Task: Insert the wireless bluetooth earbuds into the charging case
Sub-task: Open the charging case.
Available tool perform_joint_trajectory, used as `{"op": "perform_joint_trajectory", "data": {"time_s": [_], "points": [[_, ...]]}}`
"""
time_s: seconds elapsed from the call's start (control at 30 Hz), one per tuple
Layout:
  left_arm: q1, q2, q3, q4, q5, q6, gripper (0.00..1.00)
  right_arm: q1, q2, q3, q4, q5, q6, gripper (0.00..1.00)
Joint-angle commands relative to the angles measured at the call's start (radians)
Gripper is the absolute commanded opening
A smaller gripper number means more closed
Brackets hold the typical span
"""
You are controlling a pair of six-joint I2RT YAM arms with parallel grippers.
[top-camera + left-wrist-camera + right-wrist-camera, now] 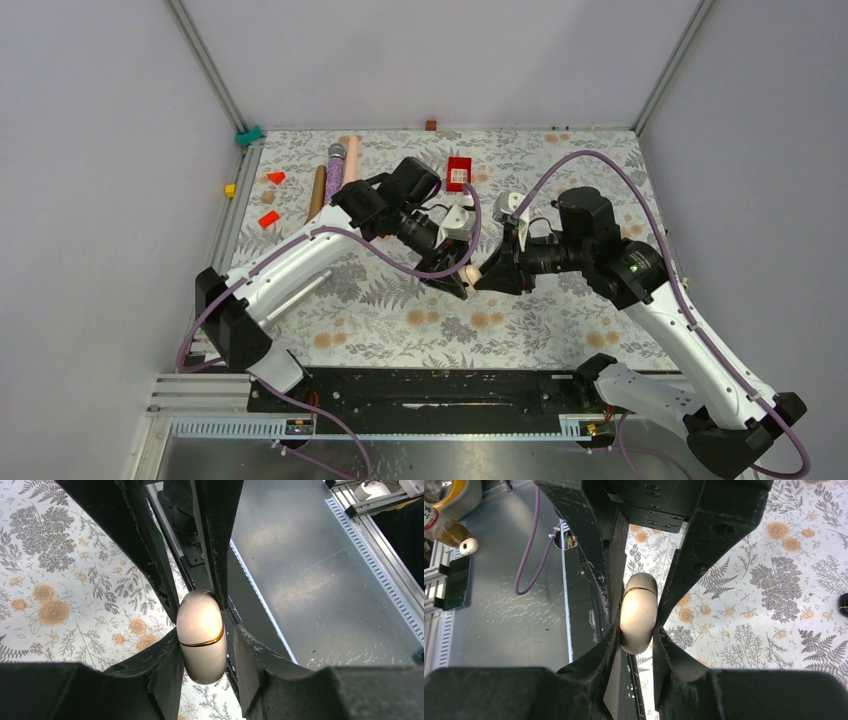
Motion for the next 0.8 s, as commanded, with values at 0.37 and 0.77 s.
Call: {"op": "perform_joint_trajectory", "data": {"time_s": [0.37,0.77], "points": [[-0.018,-0.003,0.011,-0.004,-0.018,-0.005,0.39,-0.011,0.007,0.024,0.034,0.037,-0.012,0.22],[-0.025,-0.018,-0.009,-0.004,-0.086,0.023,0.37,-0.011,0.03,0.07,-0.057,0.03,-0.057,0.21]]}}
